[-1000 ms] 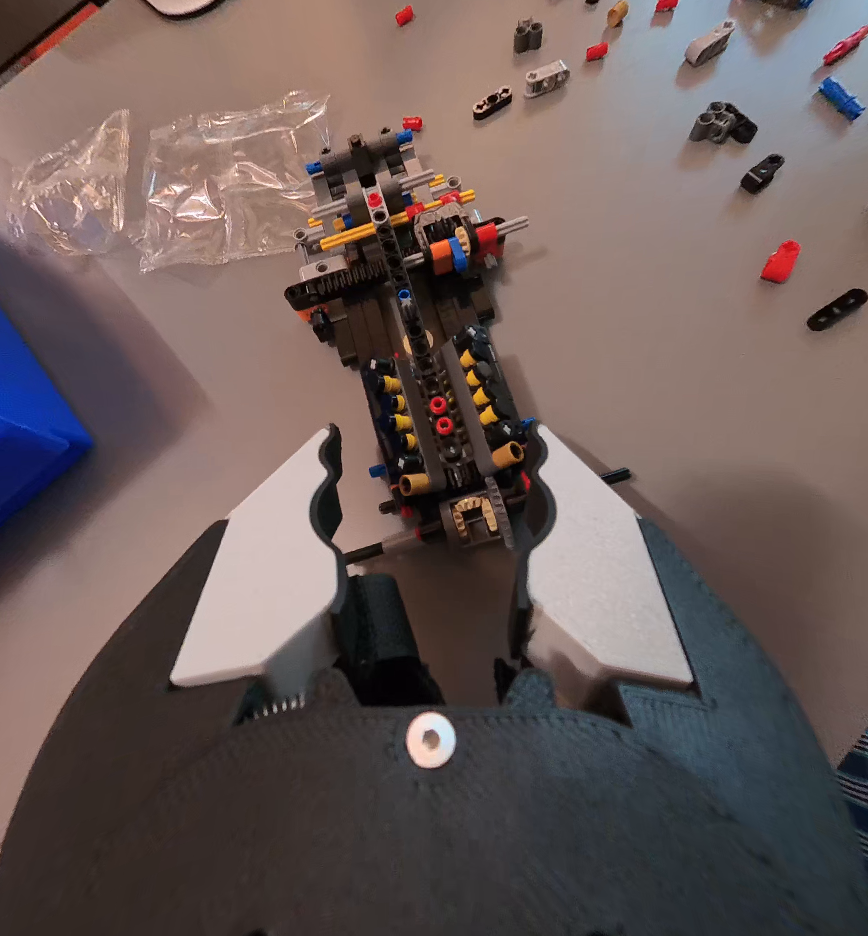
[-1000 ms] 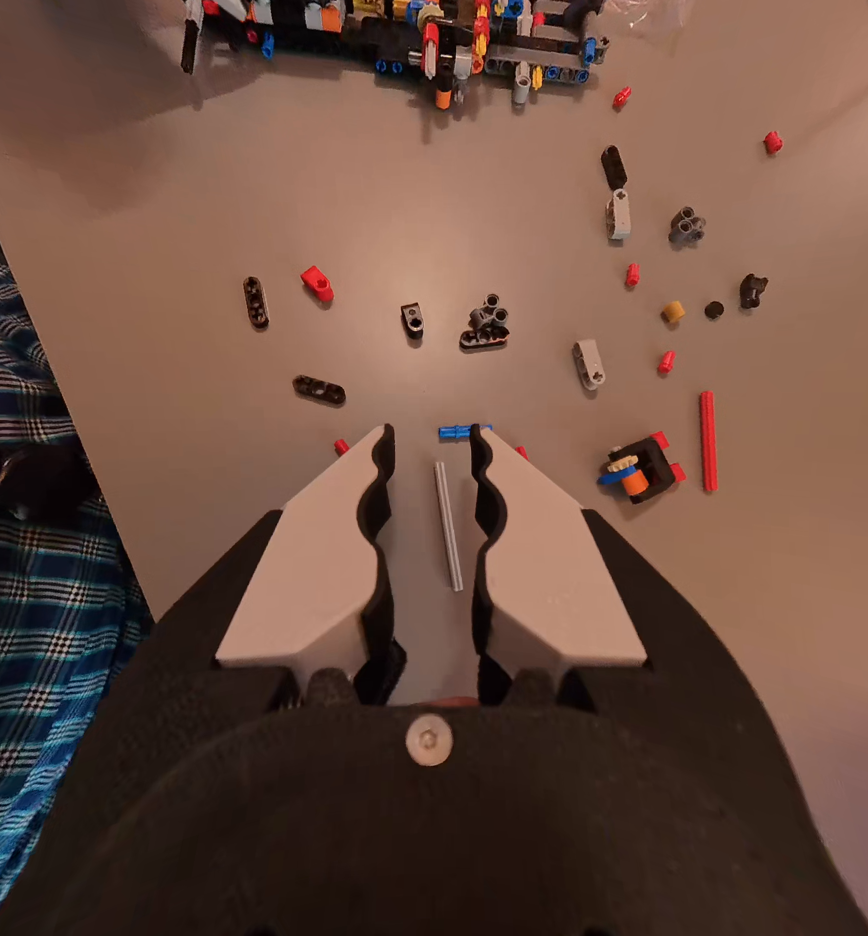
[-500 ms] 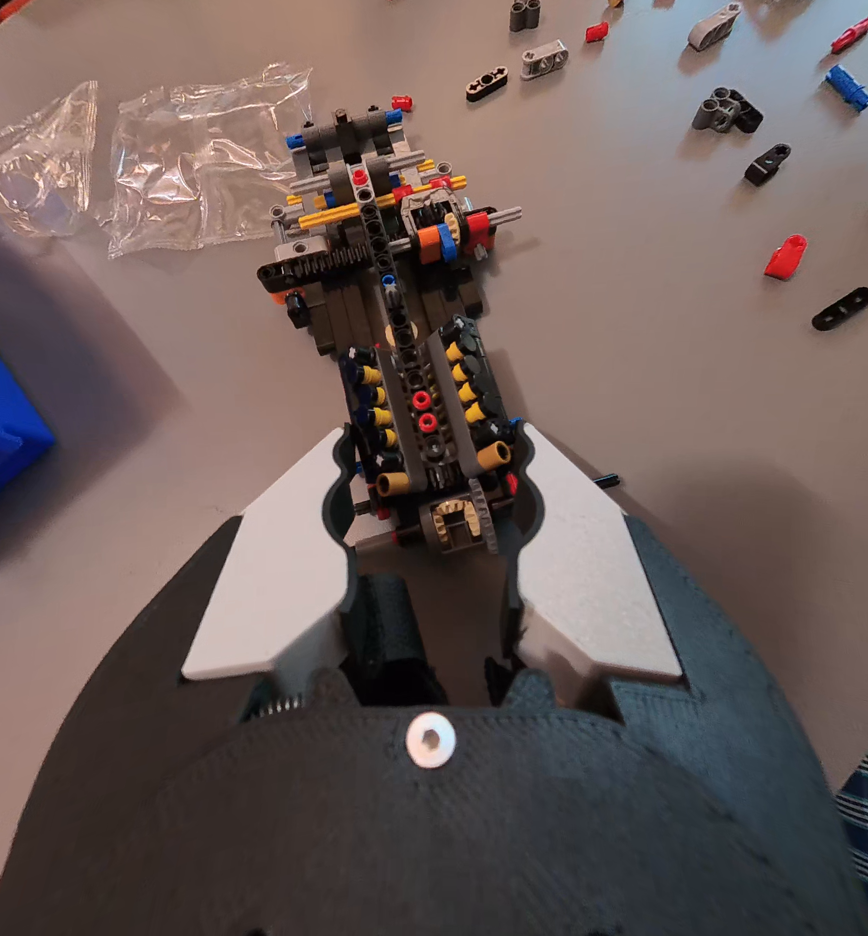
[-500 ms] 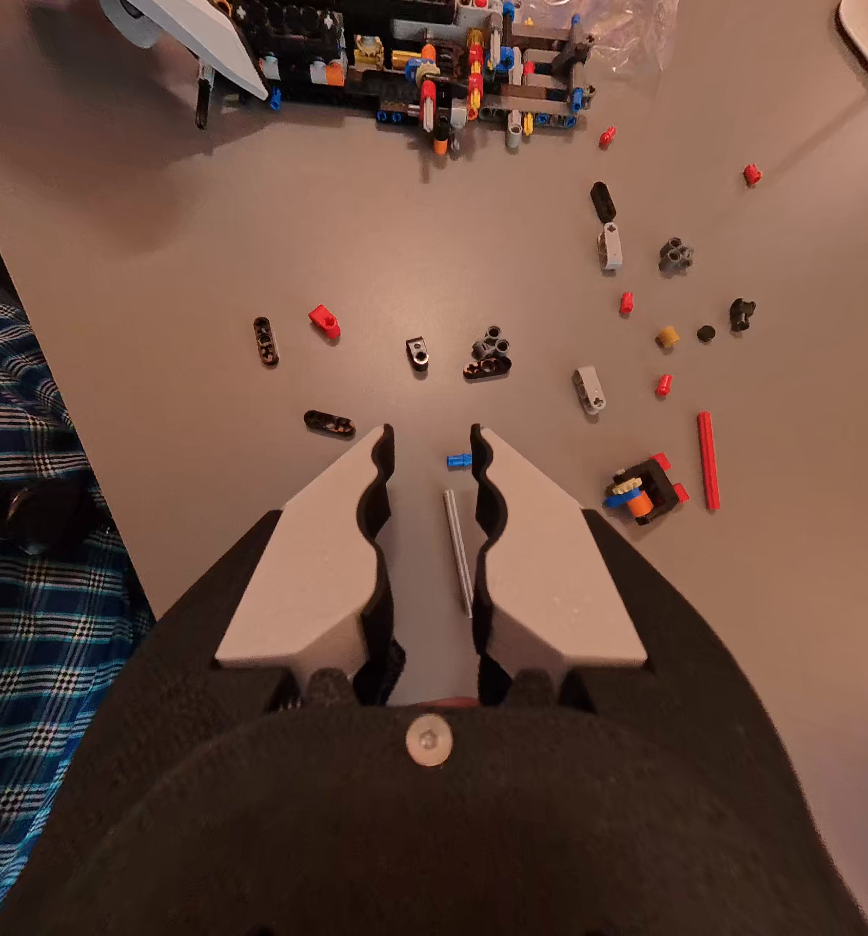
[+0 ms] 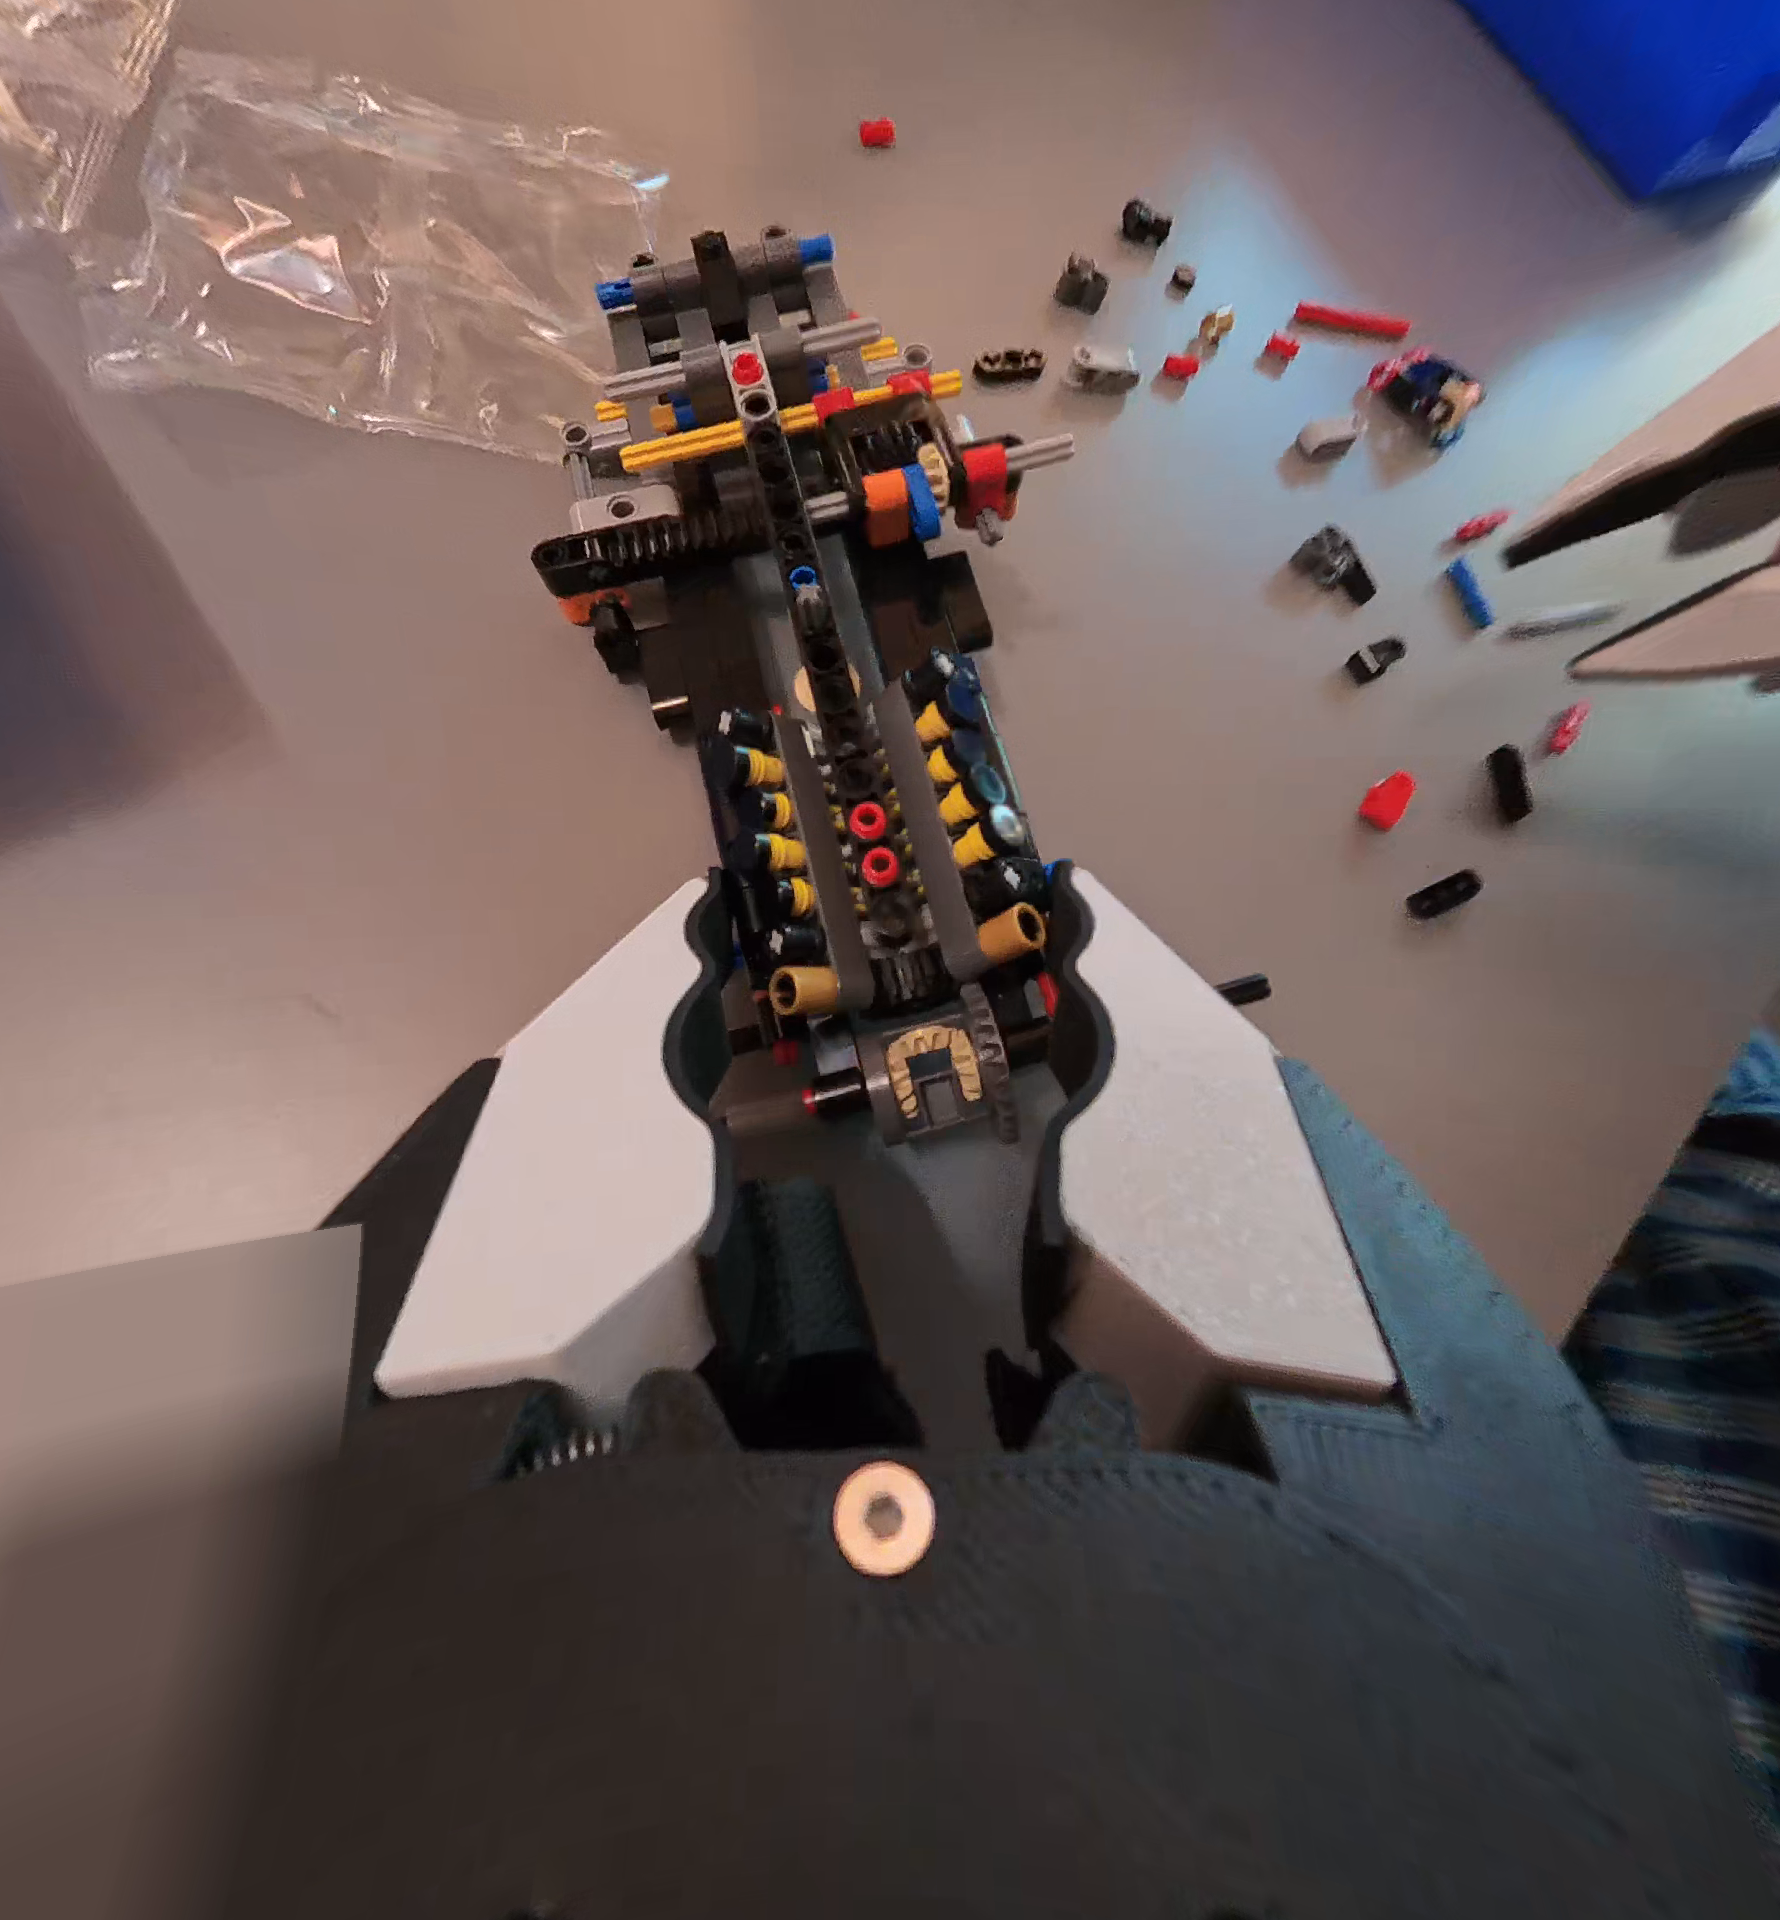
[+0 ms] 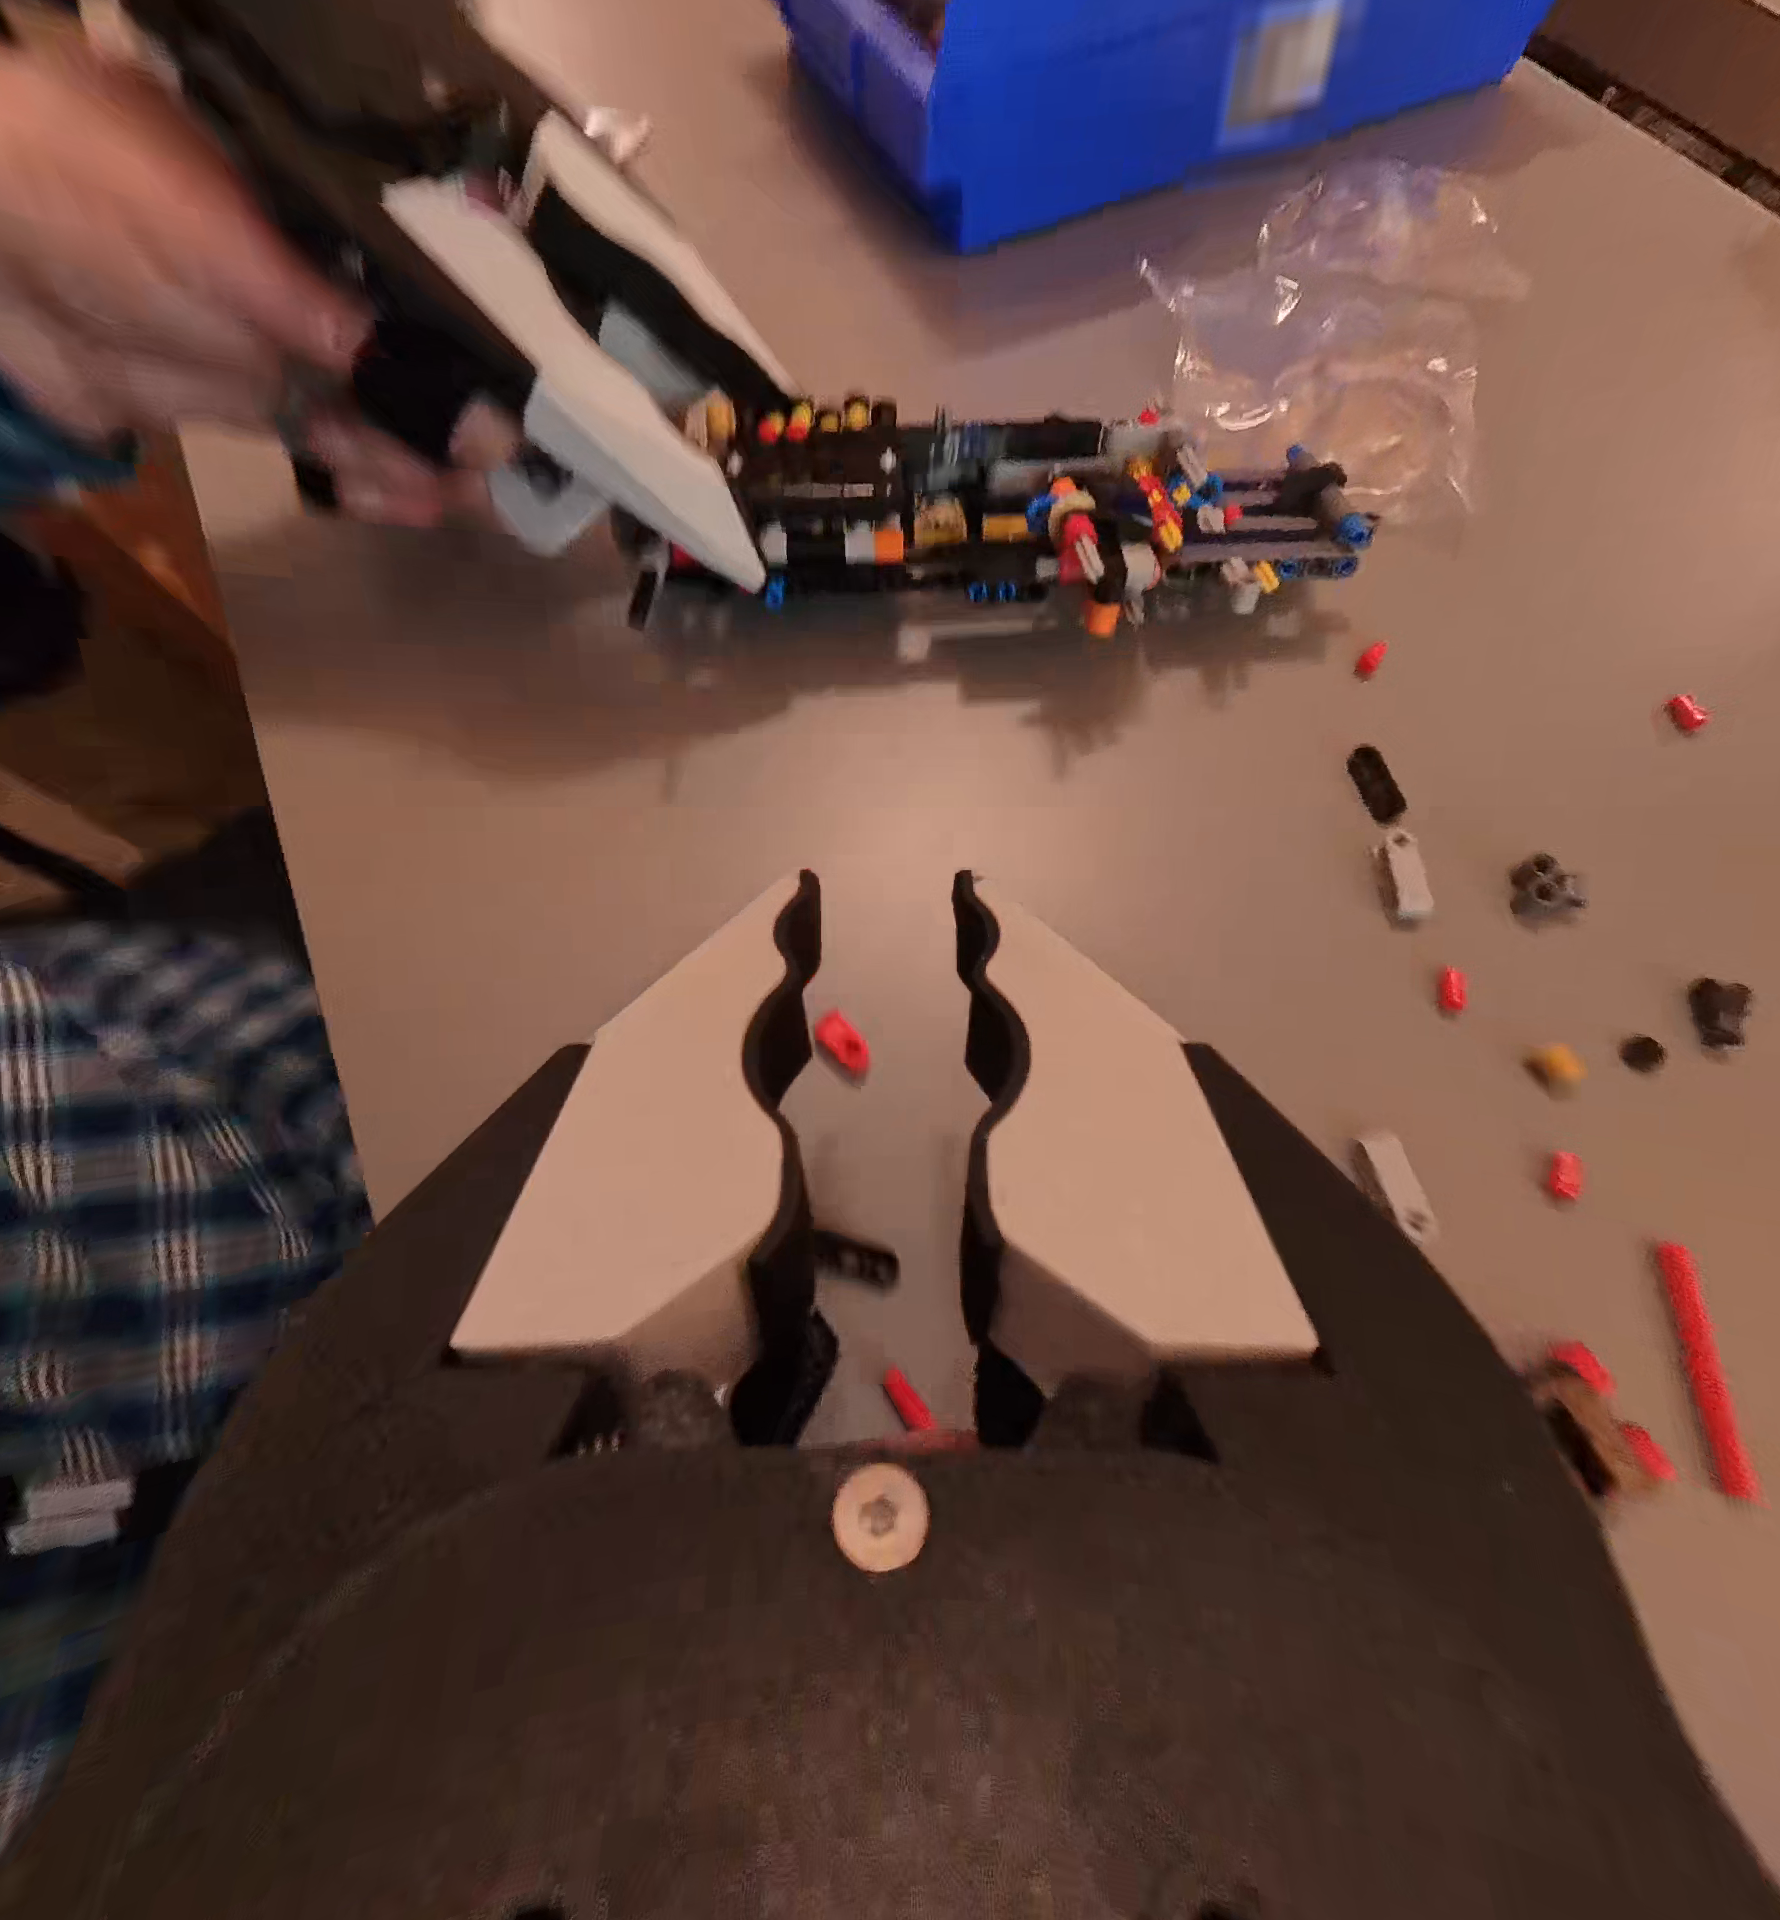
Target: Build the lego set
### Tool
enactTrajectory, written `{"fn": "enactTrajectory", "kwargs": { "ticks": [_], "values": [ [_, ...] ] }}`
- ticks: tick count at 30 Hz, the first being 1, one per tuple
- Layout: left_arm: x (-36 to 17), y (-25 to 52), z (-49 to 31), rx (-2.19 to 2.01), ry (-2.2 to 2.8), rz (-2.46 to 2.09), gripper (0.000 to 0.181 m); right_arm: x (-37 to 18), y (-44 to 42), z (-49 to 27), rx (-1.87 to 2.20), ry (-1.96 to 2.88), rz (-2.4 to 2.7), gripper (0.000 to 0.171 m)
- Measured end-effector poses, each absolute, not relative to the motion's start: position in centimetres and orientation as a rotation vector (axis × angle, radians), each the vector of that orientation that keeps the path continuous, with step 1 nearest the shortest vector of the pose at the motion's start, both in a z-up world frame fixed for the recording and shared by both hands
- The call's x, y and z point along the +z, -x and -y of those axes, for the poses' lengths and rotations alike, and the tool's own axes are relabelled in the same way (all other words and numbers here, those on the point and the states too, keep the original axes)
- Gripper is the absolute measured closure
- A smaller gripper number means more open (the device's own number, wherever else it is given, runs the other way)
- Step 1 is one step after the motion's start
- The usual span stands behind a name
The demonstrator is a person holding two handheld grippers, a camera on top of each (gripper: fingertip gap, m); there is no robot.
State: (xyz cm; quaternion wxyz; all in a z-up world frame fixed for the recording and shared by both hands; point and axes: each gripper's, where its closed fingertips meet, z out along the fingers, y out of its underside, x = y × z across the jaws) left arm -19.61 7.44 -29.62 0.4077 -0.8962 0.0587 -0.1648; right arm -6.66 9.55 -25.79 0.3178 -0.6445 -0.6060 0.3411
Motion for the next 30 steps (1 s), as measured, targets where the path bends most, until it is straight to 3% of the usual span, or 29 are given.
{"fn": "enactTrajectory", "kwargs": {
  "ticks": [18, 30],
  "values": [
    [-28.6, 17.9, -7.4, -0.631, 2.119, 0.171, 0.121, -27.4, 16.0, -12.6, 1.272, 2.008, 1.074, 0.142],
    [-28.6, 17.7, -7.3, -0.655, 2.114, 0.163, 0.121, -27.3, 16.7, -12.8, 1.232, 1.990, 1.062, 0.160]
  ]
}}
